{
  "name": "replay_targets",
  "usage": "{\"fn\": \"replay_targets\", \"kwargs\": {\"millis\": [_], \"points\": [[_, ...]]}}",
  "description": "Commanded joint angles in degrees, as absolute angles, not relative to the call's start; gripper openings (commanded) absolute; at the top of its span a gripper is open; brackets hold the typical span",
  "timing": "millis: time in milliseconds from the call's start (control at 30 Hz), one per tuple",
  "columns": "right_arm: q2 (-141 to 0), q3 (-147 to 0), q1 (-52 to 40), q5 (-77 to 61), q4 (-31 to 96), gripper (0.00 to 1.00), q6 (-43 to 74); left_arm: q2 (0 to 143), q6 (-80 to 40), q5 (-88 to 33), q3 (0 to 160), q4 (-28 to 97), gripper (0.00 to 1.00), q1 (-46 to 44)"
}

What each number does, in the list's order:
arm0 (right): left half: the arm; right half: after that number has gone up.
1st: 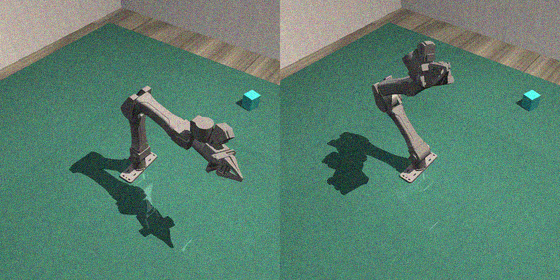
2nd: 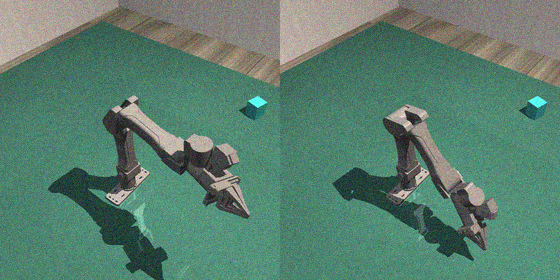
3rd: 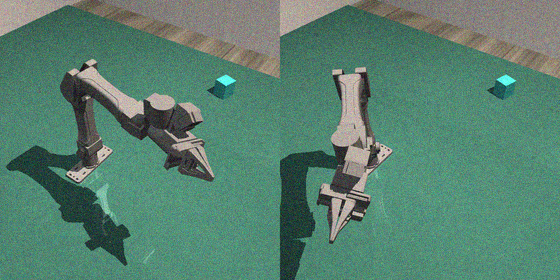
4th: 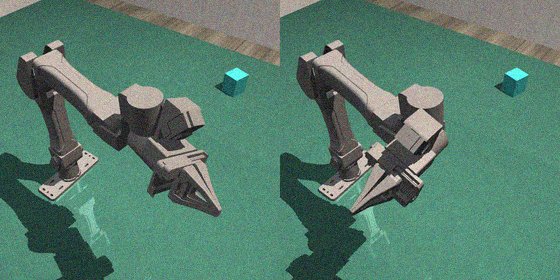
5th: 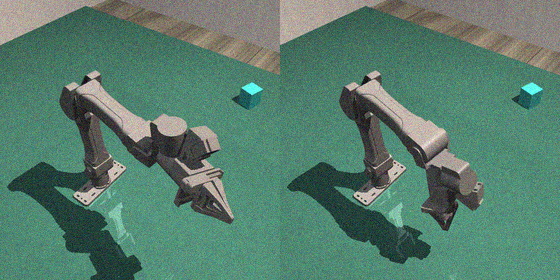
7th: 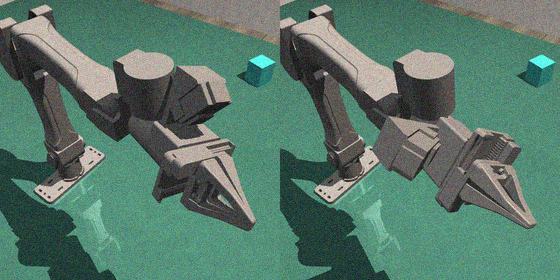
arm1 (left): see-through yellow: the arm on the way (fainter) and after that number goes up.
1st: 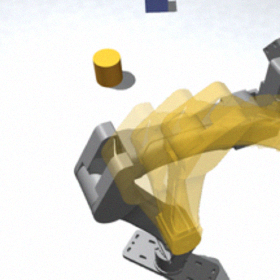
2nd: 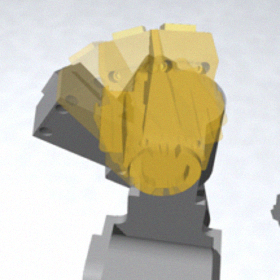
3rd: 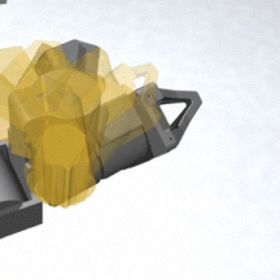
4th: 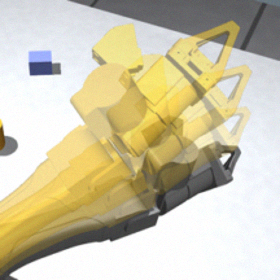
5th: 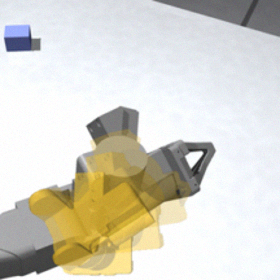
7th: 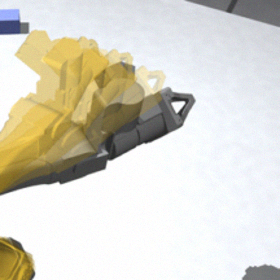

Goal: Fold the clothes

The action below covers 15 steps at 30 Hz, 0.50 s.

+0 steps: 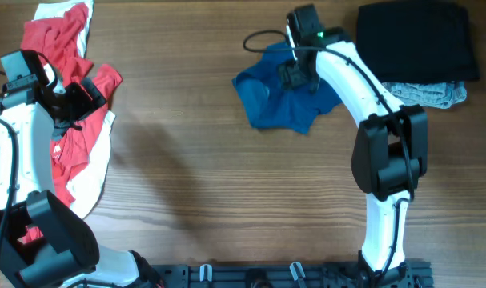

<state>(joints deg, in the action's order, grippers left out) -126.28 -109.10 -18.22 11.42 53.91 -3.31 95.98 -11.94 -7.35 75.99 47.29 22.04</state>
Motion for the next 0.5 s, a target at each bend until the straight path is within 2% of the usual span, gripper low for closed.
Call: {"fn": "replay_targets", "kwargs": {"millis": [0,233,467], "points": [[-121.1,-114.3,-23.1,6.1,54.9,0.98,-4.3,95.4,-12.6,-8.1,76.9,46.9,1.0,22.3],[-125.8,-113.9,-34.0,7.8,57.2,0.95,1.8,95.4,-12.6,-8.1,76.9,47.0,1.0,22.3],[-133.0,-113.9,-35.6,18.7,56.4,0.94,5.9,95.4,-12.6,-8.1,76.9,47.0,1.0,22.3]]}}
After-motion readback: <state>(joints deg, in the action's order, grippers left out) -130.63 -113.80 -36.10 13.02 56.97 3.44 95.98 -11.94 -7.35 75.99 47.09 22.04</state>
